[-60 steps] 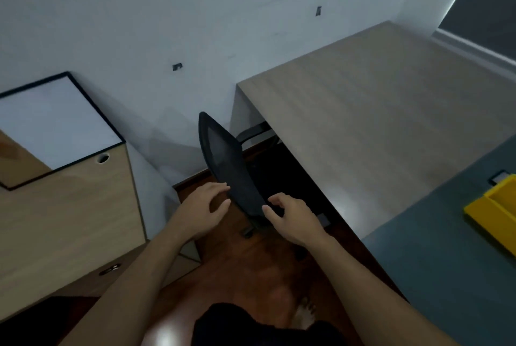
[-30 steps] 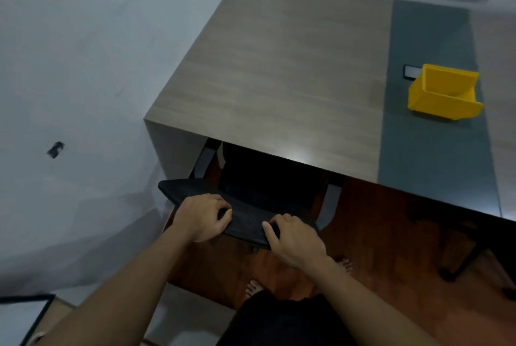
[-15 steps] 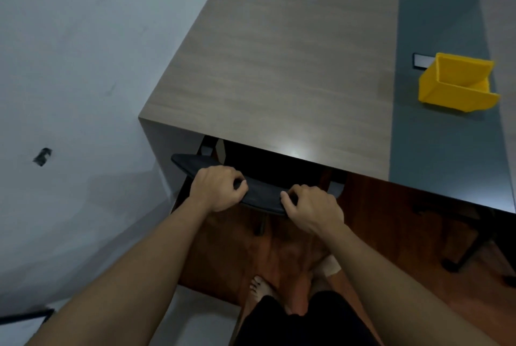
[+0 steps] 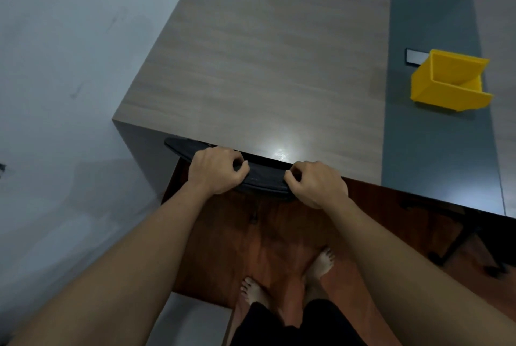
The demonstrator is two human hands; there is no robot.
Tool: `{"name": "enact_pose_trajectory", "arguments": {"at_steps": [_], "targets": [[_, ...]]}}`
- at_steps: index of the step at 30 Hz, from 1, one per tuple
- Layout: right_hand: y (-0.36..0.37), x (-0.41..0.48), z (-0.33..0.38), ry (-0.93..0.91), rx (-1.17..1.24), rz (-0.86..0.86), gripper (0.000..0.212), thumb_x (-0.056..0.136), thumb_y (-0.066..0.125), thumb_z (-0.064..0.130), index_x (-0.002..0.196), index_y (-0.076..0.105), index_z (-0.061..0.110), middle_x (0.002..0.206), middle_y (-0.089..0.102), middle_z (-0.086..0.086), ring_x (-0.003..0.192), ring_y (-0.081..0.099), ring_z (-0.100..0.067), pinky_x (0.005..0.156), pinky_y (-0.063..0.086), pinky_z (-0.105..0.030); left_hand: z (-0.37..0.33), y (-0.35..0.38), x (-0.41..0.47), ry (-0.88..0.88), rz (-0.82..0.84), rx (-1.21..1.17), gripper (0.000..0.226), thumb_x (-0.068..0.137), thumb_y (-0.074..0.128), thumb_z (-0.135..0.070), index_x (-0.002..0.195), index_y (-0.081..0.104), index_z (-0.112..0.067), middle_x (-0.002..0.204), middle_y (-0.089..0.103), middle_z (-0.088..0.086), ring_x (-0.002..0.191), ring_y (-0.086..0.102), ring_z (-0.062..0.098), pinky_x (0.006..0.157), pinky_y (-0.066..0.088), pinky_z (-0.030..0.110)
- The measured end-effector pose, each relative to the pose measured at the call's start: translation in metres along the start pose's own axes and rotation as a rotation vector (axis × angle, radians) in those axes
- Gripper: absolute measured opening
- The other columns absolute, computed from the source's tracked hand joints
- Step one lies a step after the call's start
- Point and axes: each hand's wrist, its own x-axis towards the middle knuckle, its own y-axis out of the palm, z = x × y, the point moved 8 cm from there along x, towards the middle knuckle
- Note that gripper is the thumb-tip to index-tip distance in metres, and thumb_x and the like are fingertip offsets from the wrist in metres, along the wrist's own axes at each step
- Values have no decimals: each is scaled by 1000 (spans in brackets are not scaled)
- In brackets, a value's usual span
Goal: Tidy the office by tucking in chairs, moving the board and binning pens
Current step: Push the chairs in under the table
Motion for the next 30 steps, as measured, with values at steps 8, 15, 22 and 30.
{"name": "enact_pose_trajectory", "arguments": {"at_steps": [8,15,22,30], "targets": [[-1,9,6,-46,-15,-19,51,100,41,60,98,76,23,93,75,-5,85,67,-31,69,44,-38,5,-1,3,7,-8,2,47,95,41,-63,98,78,-35,86,76,-10,80,71,19,61,42,30],[0,3,5,-40,-19,-27,53,101,39,59,87,71,20,75,65,-3,68,60,-28,60,41,-35,3,-1,-2,-3,36,5,46,97,41,-57,100,79,-32,95,76,-9,84,71,22,62,42,30],[-28,-25,3,-37,-4,-22,77,104,38,73,156,52,18,158,53,-9,145,50,-32,114,47,-52,-18,-31,-25,-115,48,-86,58,106,50,-47,149,57,-9,146,60,13,133,58,33,101,55,48],[-76,-105,-52,-18,35,-95,83,103,38,78,160,47,18,161,51,-7,145,52,-28,118,47,-51,-88,-68,-79,-87,13,-306,68,107,49,-58,161,44,-17,159,50,5,146,48,26,114,48,46]]}}
